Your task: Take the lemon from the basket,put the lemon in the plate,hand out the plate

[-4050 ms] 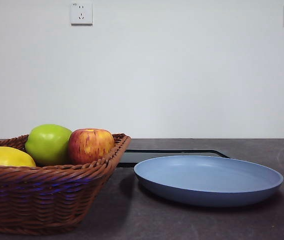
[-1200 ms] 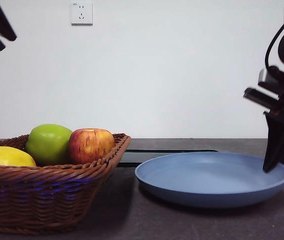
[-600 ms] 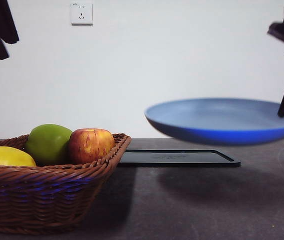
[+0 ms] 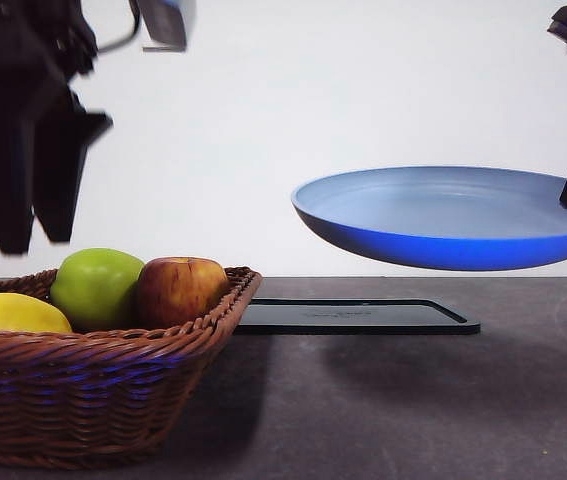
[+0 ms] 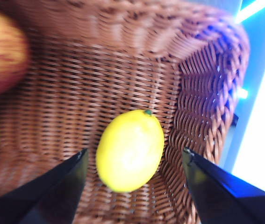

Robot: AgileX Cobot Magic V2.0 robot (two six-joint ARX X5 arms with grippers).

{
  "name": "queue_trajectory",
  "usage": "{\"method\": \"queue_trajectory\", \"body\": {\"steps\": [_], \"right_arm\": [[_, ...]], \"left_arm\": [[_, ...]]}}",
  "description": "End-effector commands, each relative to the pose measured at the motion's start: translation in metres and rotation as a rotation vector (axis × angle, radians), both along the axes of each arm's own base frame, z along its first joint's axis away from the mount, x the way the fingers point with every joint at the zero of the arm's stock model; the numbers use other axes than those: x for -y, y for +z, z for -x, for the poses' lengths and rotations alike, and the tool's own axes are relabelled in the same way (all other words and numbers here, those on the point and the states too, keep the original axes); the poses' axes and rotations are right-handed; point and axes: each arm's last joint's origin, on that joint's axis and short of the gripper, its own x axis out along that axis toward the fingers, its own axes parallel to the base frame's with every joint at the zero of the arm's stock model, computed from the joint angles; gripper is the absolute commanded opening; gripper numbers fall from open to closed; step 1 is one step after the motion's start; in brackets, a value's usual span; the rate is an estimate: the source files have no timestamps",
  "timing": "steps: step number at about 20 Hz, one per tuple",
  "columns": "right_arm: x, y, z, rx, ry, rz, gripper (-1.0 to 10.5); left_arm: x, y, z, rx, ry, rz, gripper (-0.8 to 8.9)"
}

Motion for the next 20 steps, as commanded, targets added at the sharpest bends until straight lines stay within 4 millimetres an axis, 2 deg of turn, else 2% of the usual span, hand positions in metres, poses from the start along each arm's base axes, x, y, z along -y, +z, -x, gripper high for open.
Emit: {"method": "queue_trajectory", "body": {"steps": [1,9,17,20], "right_arm": [[0.000,0.005,-0.002,0.028,0.014,-0.001,0.0],[-0.001,0.005,-0.002,0.027,0.016,-0.003,0.0],[-0.001,0.005,-0.002,0.029,0.016,-0.004,0.0],[-0.001,0.005,-0.002,0.030,0.016,-0.003,0.0]], "left_arm": [[0.008,-0.009,-0.005,-0.031,-0.033,-0.031,3.46],[0.009,-0.042,-0.024,-0.135,-0.007,-0.117,3.46],[0.000,-0.051,-0.034,-0.216,0.044,-0.070,3.43],[-0.001,-0.051,-0.033,-0.223,0.044,-0.077,2.39]]}}
